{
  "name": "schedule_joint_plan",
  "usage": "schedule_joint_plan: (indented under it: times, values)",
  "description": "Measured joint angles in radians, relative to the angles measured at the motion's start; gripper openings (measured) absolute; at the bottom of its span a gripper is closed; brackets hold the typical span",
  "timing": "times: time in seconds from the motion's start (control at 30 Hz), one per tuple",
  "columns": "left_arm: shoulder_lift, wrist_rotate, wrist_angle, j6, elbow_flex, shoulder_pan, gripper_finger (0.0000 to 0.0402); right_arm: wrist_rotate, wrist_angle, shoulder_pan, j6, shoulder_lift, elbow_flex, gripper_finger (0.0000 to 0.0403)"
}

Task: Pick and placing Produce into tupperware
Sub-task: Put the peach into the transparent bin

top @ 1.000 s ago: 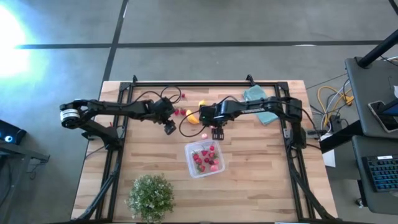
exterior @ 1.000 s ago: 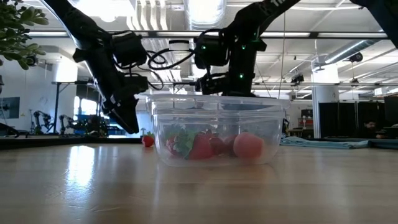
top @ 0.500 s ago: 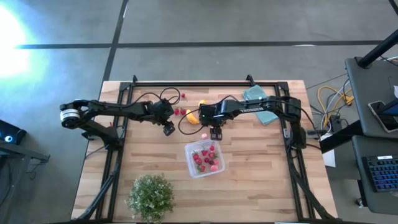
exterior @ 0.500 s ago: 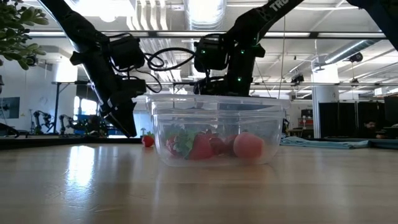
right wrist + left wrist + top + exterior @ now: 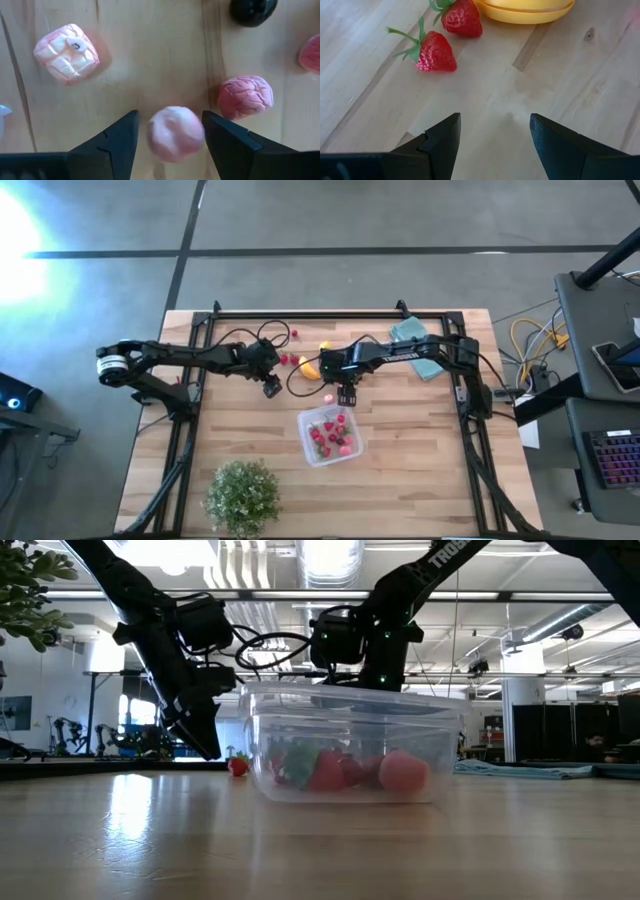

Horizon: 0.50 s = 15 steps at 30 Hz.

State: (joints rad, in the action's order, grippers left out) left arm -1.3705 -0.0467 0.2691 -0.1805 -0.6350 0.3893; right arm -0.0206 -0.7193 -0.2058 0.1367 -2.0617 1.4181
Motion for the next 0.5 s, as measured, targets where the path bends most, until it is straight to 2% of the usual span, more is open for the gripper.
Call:
schedule_joint_plan:
  times: [0.5]
  values:
    - [0.000,-0.001,-0.007,0.000,0.000,0.000,0.0224,-0.014,-0.011,-0.011,0.004,0.016,0.000,0.0125]
